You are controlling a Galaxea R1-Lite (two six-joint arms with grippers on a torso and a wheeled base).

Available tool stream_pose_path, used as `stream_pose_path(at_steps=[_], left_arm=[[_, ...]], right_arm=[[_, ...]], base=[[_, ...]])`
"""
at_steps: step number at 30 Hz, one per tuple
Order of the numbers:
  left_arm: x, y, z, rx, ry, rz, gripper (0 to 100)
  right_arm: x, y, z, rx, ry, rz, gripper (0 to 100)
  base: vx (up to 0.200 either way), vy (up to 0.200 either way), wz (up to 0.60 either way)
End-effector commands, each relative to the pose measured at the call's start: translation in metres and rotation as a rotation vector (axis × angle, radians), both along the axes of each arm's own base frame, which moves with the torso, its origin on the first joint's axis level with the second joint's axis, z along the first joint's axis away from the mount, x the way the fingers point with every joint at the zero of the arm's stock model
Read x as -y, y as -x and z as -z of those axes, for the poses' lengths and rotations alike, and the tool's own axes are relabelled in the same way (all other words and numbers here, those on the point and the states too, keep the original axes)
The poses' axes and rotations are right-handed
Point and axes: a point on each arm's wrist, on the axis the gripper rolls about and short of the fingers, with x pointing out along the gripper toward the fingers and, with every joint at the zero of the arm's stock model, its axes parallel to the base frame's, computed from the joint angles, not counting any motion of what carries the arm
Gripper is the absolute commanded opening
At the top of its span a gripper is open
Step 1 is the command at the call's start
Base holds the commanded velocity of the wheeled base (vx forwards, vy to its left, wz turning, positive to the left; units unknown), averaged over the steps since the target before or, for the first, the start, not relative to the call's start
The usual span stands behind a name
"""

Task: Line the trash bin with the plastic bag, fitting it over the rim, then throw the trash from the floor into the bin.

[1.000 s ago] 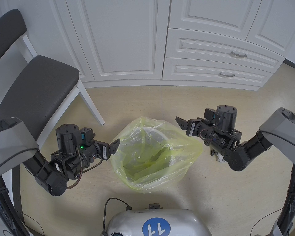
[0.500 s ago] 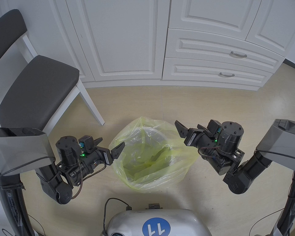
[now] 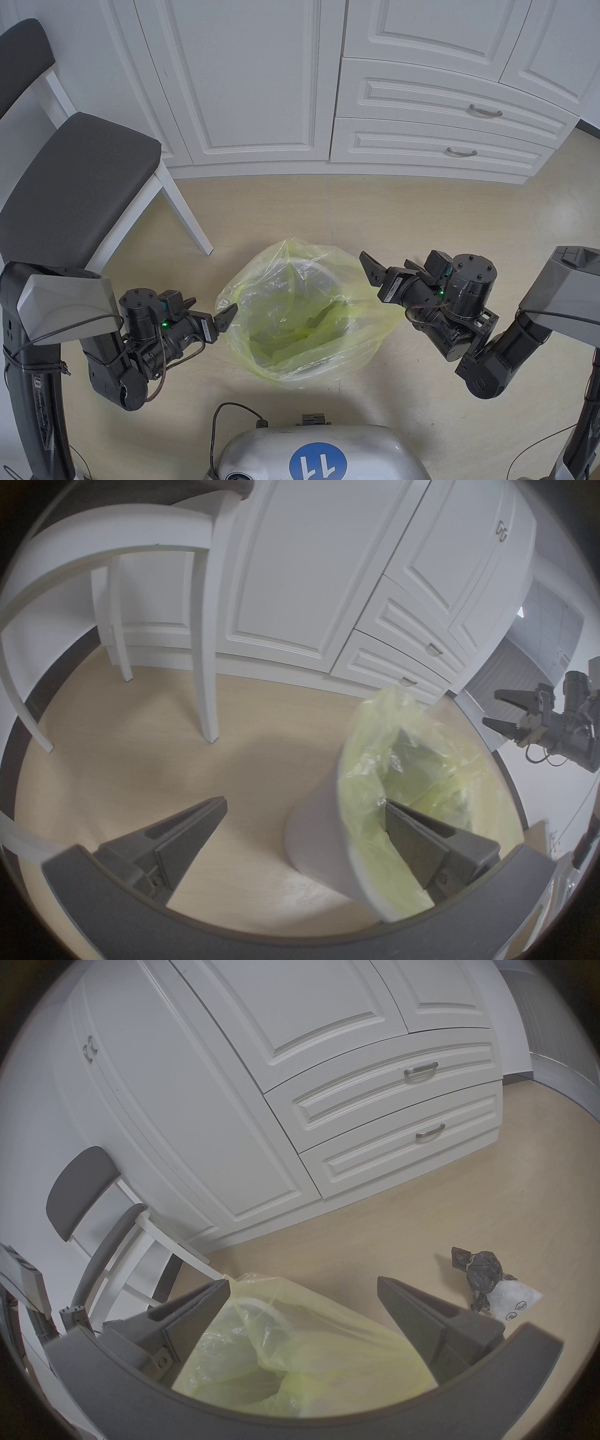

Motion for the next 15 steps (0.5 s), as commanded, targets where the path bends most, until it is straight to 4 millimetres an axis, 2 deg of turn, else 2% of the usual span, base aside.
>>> stream_pose_path(at_steps=[1,4,7,10,15], left_arm=[[-0.034,-0.004,-0.007,0.011,-0.01,-0.087,100],[-0.052,-0.001,-0.012,0.008,-0.003,-0.106,100],[-0.06,0.003,-0.014,0.0,-0.001,-0.07,100],[-0.059,0.008,-0.009,-0.018,-0.012,-0.029,100],[-0.046,0.006,0.007,-0.053,-0.013,0.015,100]], right_arm=[[0.0,0.0,0.003,-0.007,0.011,0.0,100],[0.0,0.001,0.006,-0.015,0.018,-0.001,100],[-0.001,0.0,0.012,-0.029,0.033,-0.003,100],[-0.003,-0.001,0.018,-0.042,0.041,-0.006,100],[-0.006,-0.005,0.024,-0.048,0.043,-0.003,100]], base=[[0.0,0.0,0.0],[0.0,0.0,0.0],[0.0,0.0,0.0],[0.0,0.0,0.0],[0.0,0.0,0.0]])
